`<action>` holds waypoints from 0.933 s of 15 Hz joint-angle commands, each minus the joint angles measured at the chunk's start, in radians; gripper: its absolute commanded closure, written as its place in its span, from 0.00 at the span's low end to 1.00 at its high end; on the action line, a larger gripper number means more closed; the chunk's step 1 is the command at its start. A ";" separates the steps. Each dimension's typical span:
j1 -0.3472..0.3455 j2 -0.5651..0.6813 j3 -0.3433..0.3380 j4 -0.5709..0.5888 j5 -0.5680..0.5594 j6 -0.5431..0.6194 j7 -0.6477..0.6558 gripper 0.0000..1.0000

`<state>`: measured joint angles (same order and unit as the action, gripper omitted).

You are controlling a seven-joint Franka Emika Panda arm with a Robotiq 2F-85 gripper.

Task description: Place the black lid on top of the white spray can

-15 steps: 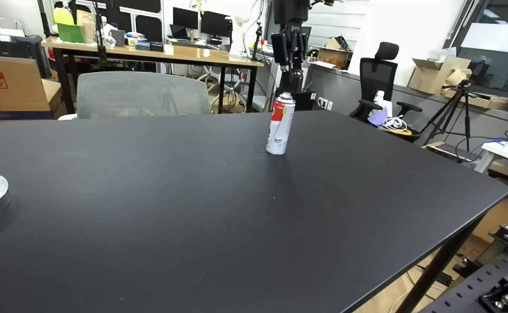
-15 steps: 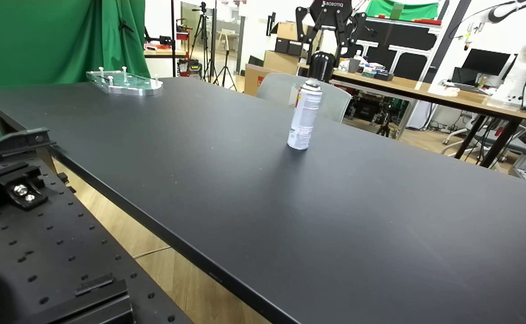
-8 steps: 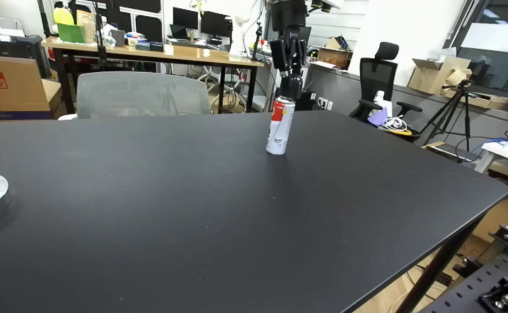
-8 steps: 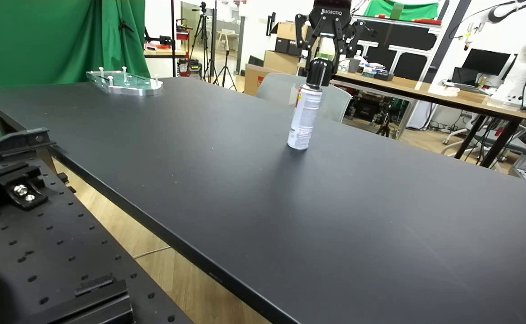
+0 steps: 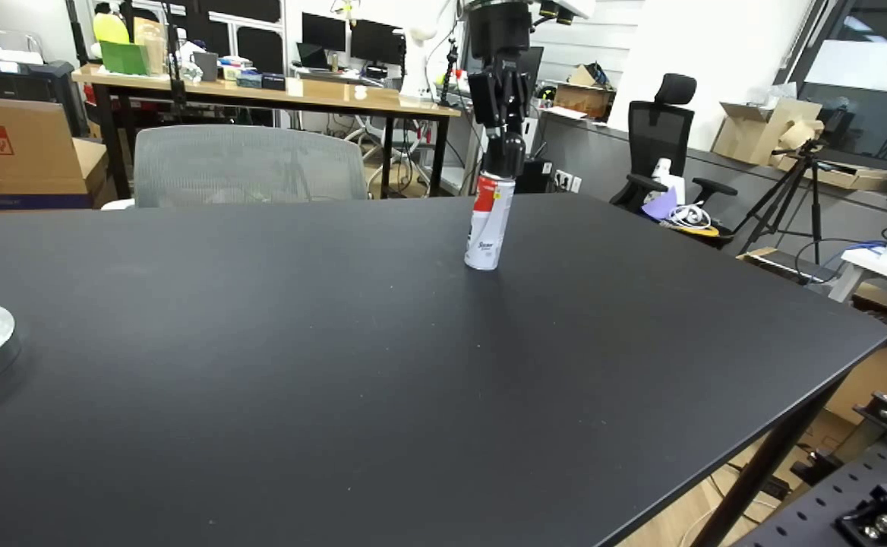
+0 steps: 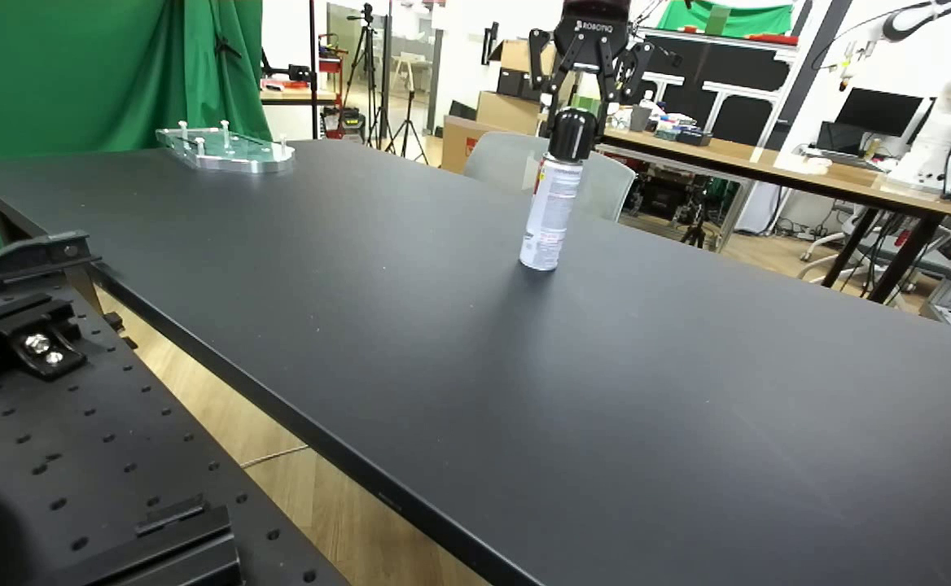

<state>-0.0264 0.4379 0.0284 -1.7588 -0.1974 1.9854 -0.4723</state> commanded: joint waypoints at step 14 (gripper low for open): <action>0.006 -0.054 0.015 -0.024 -0.017 0.006 -0.004 0.00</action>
<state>-0.0212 0.4301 0.0362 -1.7582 -0.2006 1.9892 -0.4758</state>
